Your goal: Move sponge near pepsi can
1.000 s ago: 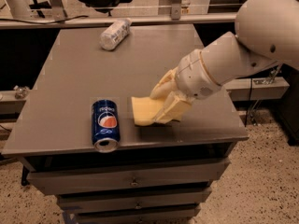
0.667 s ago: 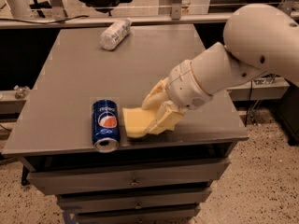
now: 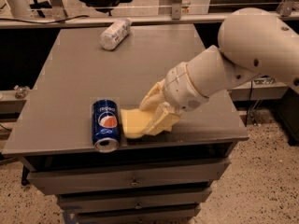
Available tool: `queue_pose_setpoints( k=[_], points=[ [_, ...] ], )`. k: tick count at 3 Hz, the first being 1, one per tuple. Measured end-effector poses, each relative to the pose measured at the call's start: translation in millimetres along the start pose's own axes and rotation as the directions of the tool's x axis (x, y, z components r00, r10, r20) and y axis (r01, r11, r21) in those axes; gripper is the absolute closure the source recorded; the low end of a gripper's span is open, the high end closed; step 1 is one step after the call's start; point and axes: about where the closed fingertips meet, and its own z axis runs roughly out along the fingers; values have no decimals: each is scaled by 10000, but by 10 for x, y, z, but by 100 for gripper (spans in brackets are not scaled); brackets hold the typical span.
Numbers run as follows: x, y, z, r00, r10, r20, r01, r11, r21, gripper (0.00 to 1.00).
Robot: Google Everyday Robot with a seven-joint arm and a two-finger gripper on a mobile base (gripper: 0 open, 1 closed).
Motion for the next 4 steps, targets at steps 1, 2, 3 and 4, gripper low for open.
queue_pose_setpoints(
  k=[1,2,3,4],
  points=[
    [-4,20,39,9999,109,3,-108,9999,-104,60],
    [-8,27,50,9998,178,-1,-178,9997,-151,38],
    [-8,36,59,9997,237,-21,-237,9995,-202,12],
    [-8,31,53,9997,260,-36,-261,9995,-202,0]
  ],
)
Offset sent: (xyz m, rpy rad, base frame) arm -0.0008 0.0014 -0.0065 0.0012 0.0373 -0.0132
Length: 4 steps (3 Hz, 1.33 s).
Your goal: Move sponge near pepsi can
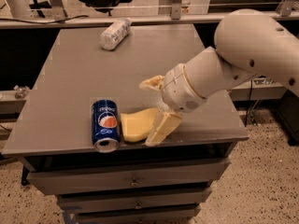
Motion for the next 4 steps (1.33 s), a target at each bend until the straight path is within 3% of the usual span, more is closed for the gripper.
queue_pose_setpoints(
  k=[1,2,3,4],
  points=[
    [17,-13,-23,10000,31,-43,-31,10000,15,0],
    [168,-195,-197,9995,325,-5,-325,9992,234,0],
    [494,-566,-569,9971,764,-33,-757,9926,952,0],
    [688,-996,-989,9954,957,54,-946,9725,2129,0]
  ],
)
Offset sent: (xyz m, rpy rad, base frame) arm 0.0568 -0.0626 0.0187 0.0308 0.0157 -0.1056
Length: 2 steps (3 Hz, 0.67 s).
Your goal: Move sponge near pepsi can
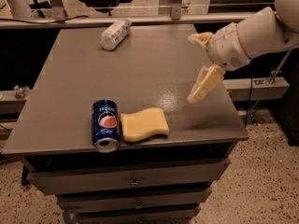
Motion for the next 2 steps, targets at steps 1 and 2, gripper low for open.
queue_pose_setpoints(
  k=[1,2],
  points=[
    [-33,-384,-217,9990,188,395,-234,9925,1196,0],
    [-55,-434,-238,9989,162,443,-221,9905,1359,0]
  ],
)
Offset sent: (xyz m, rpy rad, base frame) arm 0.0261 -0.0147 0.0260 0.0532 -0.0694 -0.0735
